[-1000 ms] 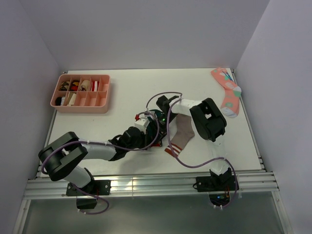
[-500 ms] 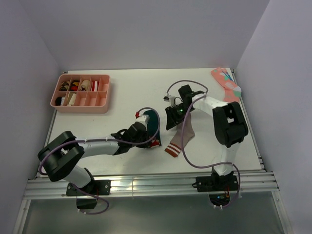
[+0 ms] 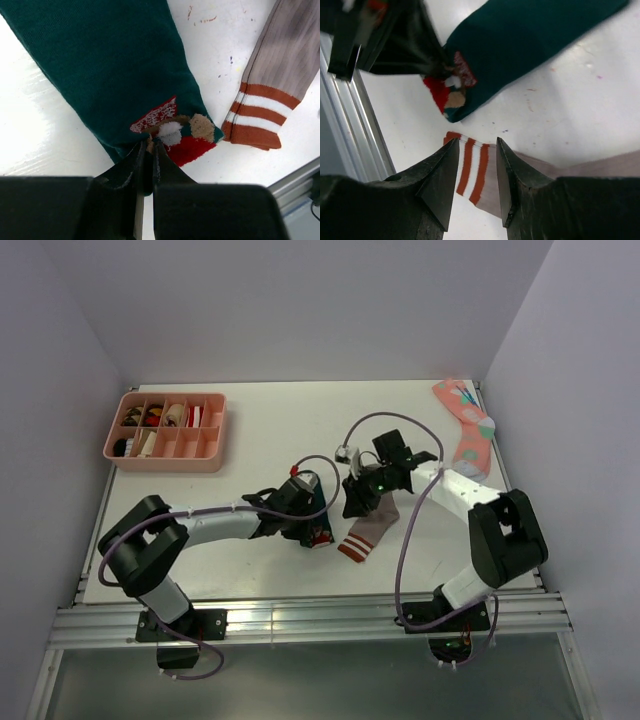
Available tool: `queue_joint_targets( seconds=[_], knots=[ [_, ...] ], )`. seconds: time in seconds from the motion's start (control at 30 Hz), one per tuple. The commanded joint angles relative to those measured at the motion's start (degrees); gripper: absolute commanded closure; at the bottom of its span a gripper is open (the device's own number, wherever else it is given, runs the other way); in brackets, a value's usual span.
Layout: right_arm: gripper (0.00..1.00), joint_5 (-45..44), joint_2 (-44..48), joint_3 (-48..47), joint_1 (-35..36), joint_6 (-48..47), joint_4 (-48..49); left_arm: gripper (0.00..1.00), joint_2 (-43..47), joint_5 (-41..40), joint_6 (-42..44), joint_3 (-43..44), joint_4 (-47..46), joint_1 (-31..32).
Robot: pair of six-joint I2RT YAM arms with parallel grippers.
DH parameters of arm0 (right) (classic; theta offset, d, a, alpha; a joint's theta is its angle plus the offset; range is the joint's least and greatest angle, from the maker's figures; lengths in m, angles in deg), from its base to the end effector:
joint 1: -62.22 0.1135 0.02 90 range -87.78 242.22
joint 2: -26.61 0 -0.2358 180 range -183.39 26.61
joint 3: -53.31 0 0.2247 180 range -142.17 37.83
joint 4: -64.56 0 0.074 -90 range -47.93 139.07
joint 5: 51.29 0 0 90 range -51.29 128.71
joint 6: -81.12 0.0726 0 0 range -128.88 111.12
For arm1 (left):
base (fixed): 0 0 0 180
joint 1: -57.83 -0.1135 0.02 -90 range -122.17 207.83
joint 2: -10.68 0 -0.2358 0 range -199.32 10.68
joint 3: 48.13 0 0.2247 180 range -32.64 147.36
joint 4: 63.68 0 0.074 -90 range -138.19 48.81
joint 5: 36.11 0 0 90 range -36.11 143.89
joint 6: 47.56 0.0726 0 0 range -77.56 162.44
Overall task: Roll the socks
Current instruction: Roll the sock at the center of the board.
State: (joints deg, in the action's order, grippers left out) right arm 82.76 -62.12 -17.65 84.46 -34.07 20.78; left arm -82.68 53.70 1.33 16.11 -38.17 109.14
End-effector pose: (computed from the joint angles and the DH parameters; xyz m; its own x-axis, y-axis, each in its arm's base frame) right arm 0.2483 0.1561 0.1697 -0.4902 -0.5309 -0.6913 -0.8700 0.3469 0.3504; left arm 0.1971 -0.2457 0.1200 -0.8965 0.0676 -0.4379 0.2520 0.8906 -0.3786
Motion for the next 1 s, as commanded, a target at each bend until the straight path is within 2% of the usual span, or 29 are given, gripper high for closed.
queue_joint_targets(
  seconds=[0.0, 0.2, 0.47, 0.8, 0.97],
  knots=[
    [0.57, -1.33, 4.87, 3.18, 4.20, -3.90, 6.22, 1.00, -2.26, 4.92, 1.46, -0.14, 4.22, -2.34],
    [0.57, -7.30, 8.31, 4.16, 11.68, -7.94, 7.99, 1.00, -3.67, 10.20, 2.69, -1.56, 3.25, -8.05],
    [0.55, -12.67, 9.10, 8.55, 18.36, -17.16, 11.51, 1.00, -7.70, 17.85, 5.94, 1.26, 5.09, -10.44],
    [0.54, -22.16, 6.38, 8.90, 24.95, -22.71, 10.80, 1.00, -10.00, 19.00, 7.44, 2.84, 7.55, -10.79],
    [0.55, -21.38, 4.09, 6.80, 27.68, -21.48, 11.95, 1.00, -10.35, 17.94, 8.05, 2.05, 8.61, -12.19]
  ],
)
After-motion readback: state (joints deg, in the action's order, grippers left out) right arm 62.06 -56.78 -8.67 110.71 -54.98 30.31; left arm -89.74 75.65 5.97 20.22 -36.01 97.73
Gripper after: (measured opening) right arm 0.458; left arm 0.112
